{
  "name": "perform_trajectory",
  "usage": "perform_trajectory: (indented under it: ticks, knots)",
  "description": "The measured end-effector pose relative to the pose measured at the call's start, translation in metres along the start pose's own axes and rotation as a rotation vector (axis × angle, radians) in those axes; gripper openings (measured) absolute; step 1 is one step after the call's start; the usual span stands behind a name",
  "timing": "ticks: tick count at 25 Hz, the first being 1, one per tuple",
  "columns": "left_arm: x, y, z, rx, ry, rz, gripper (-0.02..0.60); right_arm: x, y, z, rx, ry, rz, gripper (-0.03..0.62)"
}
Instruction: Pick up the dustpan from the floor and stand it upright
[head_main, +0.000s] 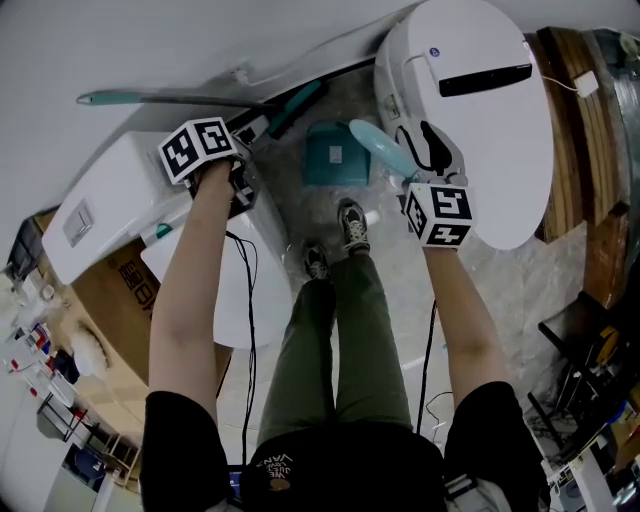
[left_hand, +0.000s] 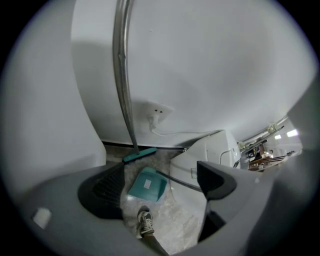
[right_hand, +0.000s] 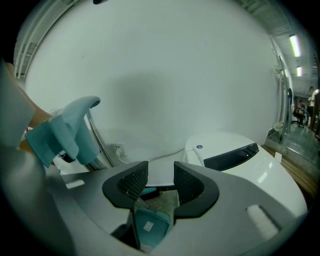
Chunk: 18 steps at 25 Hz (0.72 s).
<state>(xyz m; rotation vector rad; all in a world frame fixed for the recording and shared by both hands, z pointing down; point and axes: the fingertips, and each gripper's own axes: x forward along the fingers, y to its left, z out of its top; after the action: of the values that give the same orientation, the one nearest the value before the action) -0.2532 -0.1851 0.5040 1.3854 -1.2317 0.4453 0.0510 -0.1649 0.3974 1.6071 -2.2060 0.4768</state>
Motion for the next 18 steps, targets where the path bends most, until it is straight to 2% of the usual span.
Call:
perform_trajectory:
  ticks: [8, 18]
  knots:
    - [-0.005, -0.014, -0.029, 0.016, 0.018, -0.079, 0.483, -0.013, -0.011, -0.016, 0.001, 0.031, -0.036, 0.140]
    - [-0.018, -0.052, -0.047, 0.093, -0.005, -0.195, 0.482, -0.039, -0.014, -0.036, 0.051, 0.037, -0.075, 0.140]
